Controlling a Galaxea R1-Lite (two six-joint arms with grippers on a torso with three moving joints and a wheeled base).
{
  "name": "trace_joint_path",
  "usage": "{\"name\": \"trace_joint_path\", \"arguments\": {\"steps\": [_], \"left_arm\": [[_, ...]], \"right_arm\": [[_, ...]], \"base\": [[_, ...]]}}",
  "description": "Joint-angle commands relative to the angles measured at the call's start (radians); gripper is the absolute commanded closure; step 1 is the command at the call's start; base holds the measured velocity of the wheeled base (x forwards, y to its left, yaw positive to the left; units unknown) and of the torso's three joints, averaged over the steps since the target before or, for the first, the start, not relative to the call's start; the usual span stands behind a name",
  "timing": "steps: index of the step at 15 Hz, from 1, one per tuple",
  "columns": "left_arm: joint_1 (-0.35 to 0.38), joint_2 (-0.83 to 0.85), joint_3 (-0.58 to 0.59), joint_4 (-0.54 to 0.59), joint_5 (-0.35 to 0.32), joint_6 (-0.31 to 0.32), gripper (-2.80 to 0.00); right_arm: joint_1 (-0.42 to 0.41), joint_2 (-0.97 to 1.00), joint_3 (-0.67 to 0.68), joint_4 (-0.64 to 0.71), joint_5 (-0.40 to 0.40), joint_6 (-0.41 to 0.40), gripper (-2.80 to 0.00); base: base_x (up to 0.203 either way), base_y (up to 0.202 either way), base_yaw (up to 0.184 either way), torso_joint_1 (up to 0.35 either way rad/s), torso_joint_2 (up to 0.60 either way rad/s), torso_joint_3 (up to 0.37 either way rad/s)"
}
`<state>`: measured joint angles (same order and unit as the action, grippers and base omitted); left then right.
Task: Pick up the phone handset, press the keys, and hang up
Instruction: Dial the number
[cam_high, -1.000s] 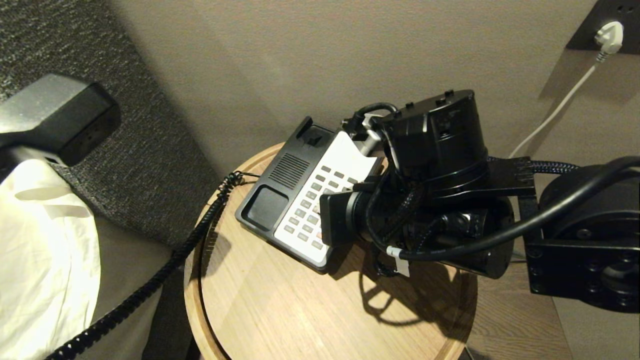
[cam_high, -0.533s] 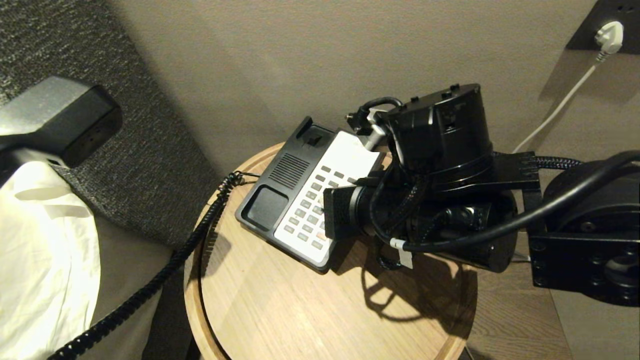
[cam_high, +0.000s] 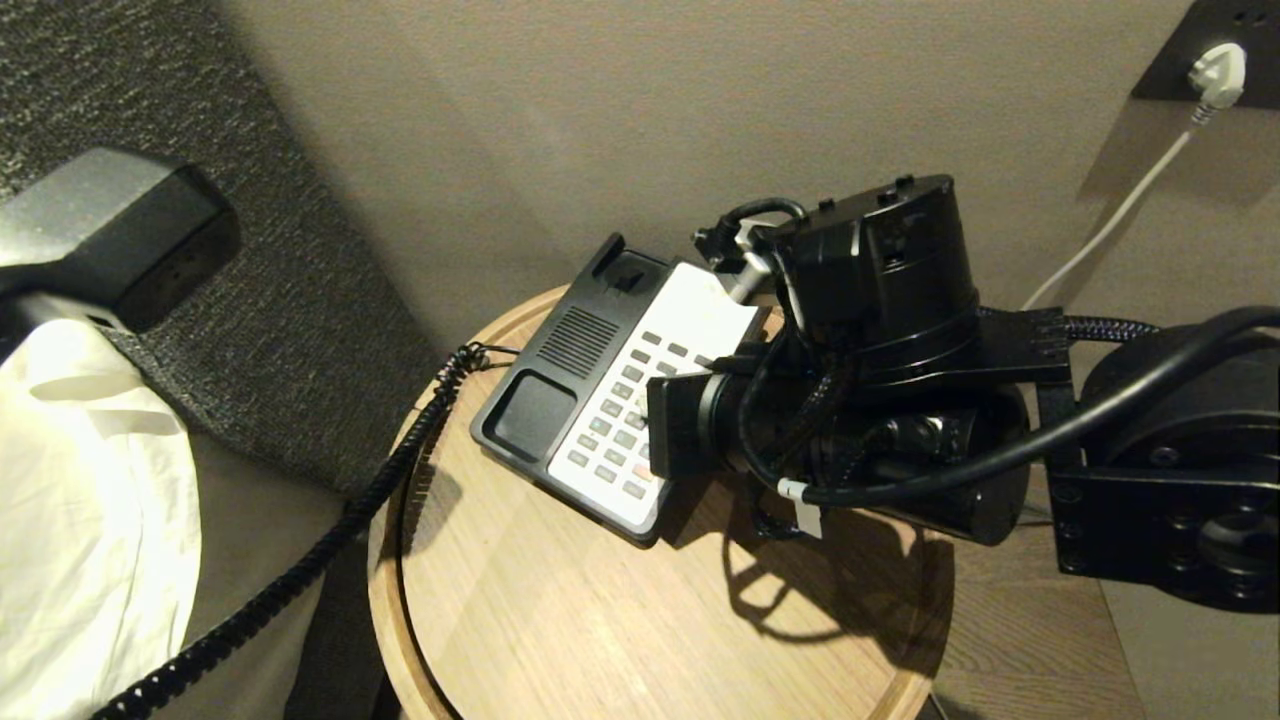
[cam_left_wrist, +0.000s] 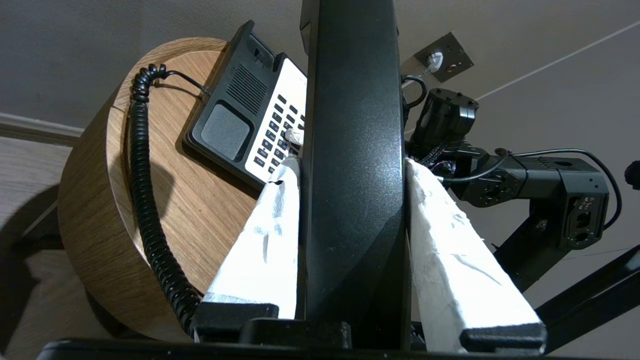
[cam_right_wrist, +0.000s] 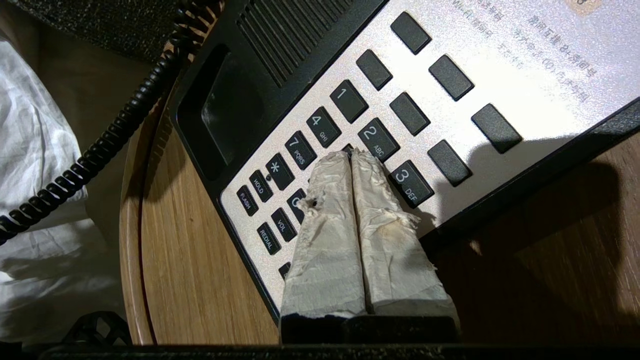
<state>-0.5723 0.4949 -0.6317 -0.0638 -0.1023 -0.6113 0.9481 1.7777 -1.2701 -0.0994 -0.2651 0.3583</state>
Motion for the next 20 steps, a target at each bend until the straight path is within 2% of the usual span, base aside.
{"name": "trace_joint_path", "arguments": {"steps": [1,7,12,20], "left_arm": [[0.0,0.0,0.0,-0.001,0.0,-0.004,0.0],[0.0,0.001,0.004,-0.001,0.0,-0.004,0.0],[0.0,0.001,0.009,-0.001,0.0,-0.004,0.0],[0.0,-0.002,0.009,-0.001,0.0,-0.004,0.0]], "right_arm": [[0.0,0.005,0.003,0.001,-0.002,0.001,0.0],[0.018,-0.006,-0.019,0.0,0.001,0.007,0.0],[0.053,-0.021,0.009,0.011,0.001,0.008,0.0],[0.067,-0.009,0.037,0.001,0.001,0.007,0.0]], "base": [[0.0,0.0,0.0,0.0,0.0,0.0],[0.0,0.0,0.0,0.0,0.0,0.0],[0.0,0.0,0.0,0.0,0.0,0.0],[0.0,0.0,0.0,0.0,0.0,0.0]]}}
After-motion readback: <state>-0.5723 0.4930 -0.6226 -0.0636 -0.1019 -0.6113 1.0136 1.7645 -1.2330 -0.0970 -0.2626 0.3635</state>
